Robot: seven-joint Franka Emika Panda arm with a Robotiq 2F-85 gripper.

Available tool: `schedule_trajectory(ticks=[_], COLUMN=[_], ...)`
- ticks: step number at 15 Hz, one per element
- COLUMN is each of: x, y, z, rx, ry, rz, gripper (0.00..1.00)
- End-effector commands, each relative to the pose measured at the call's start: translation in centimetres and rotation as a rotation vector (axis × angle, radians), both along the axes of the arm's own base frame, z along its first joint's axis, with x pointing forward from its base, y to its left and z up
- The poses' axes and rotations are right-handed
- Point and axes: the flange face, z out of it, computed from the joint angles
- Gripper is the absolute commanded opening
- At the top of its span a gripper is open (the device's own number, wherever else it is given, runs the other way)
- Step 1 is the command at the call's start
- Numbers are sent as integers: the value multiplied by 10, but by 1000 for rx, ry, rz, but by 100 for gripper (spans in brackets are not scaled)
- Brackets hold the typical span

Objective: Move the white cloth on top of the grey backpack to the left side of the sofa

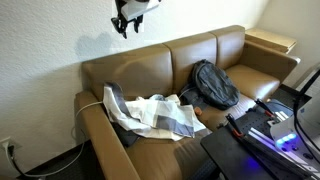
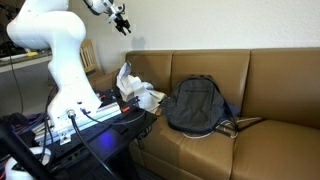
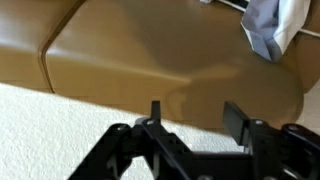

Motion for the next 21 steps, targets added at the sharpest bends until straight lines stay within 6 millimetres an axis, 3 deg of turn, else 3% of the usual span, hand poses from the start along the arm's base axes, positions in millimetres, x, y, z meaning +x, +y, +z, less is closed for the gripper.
schedule_trajectory(ticks=[1, 3, 5, 8, 13, 14, 18, 20, 21], x=[3, -4, -9, -6, 11, 5, 9, 11, 9], y=[-3, 0, 8, 15, 16, 18, 18, 23, 27], z=[-62, -94, -105, -97, -54, -68, -55, -86, -91], rx=[-67, -66, -37, 7, 96, 51, 75, 58, 42], ry=[184, 304, 358, 368, 286, 284, 269, 345, 339], rz=[-44, -37, -9, -6, -25, -29, -33, 12, 29], gripper=[97, 100, 100, 100, 100, 100, 100, 100, 100])
